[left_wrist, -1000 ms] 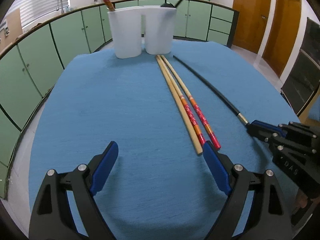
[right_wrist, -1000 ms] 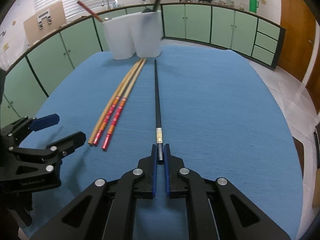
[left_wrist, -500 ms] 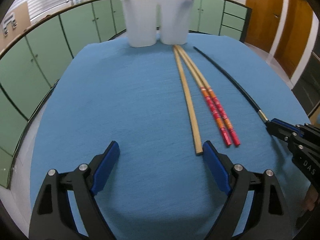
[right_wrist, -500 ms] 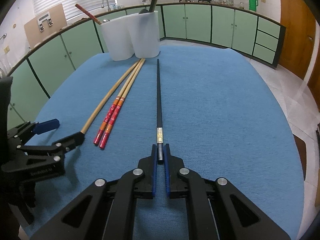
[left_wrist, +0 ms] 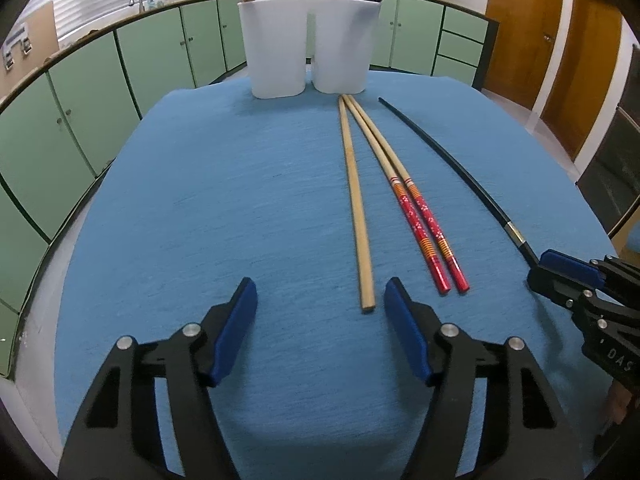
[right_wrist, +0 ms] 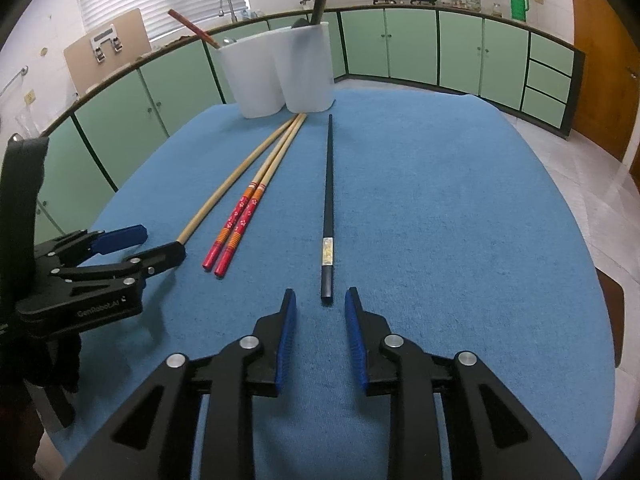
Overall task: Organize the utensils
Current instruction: 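Grasp the black chopstick with the right gripper while the left grasps a plain wooden chopstick, then lift both chopsticks over the white caddy and drop them in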
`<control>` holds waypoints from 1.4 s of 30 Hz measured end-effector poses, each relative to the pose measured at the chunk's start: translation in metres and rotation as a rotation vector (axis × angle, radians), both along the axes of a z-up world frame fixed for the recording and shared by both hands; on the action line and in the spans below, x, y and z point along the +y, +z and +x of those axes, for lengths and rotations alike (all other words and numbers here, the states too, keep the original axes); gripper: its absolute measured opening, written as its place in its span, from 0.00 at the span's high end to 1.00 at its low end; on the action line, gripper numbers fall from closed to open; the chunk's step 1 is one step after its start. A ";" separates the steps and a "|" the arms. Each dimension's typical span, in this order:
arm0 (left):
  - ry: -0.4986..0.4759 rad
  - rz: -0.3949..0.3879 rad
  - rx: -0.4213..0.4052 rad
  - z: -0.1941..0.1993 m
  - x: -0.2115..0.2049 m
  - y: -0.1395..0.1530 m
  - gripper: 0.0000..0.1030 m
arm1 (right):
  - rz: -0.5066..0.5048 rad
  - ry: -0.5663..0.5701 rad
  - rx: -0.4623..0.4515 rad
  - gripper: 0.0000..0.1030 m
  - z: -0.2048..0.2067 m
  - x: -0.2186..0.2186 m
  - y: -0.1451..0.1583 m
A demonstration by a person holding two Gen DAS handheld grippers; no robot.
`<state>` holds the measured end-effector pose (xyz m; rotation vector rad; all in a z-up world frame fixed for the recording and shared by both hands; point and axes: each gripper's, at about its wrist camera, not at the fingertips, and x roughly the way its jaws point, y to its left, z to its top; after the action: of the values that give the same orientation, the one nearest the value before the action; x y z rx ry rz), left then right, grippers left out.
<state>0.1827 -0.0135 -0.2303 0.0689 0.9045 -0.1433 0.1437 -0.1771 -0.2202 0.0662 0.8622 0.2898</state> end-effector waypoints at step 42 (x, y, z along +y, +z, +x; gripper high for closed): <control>-0.115 -0.059 -0.359 -0.030 0.003 0.181 0.94 | 0.021 0.012 -0.269 0.94 0.012 -0.023 0.159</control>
<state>0.1525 -0.0107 -0.0493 0.0892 0.5379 -0.2561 0.1560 -0.2004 -0.0611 0.0405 0.5923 0.3118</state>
